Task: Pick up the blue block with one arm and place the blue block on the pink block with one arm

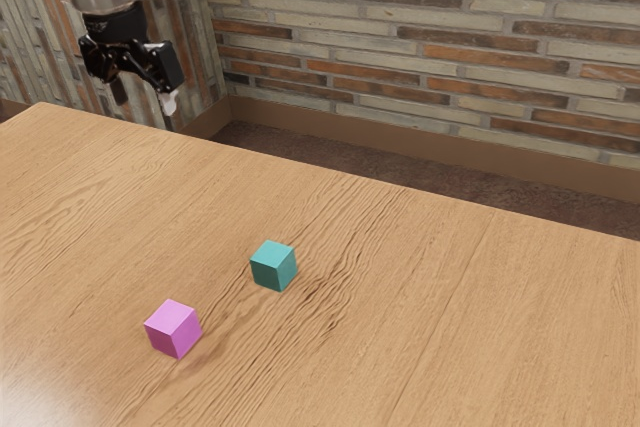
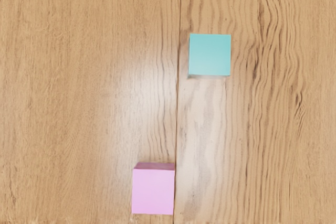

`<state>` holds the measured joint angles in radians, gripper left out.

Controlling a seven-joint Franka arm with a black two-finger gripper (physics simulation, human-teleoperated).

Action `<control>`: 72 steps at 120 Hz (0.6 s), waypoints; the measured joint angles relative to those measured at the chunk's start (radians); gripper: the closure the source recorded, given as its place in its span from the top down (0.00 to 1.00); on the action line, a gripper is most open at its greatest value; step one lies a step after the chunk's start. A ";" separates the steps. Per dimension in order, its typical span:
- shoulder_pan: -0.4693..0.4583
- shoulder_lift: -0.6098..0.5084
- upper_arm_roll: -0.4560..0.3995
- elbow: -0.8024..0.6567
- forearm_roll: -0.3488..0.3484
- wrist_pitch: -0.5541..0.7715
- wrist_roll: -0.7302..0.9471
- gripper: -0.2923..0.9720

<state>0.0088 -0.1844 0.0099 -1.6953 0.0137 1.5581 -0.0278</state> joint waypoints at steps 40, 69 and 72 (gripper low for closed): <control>-0.005 0.001 0.009 -0.180 0.010 0.112 -0.062 0.77; -0.040 0.163 -0.024 -0.345 -0.001 0.352 -0.123 0.77; -0.052 0.181 -0.026 -0.349 -0.003 0.383 -0.128 0.77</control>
<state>-0.0432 -0.0035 -0.0163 -2.0445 0.0104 1.9414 -0.1555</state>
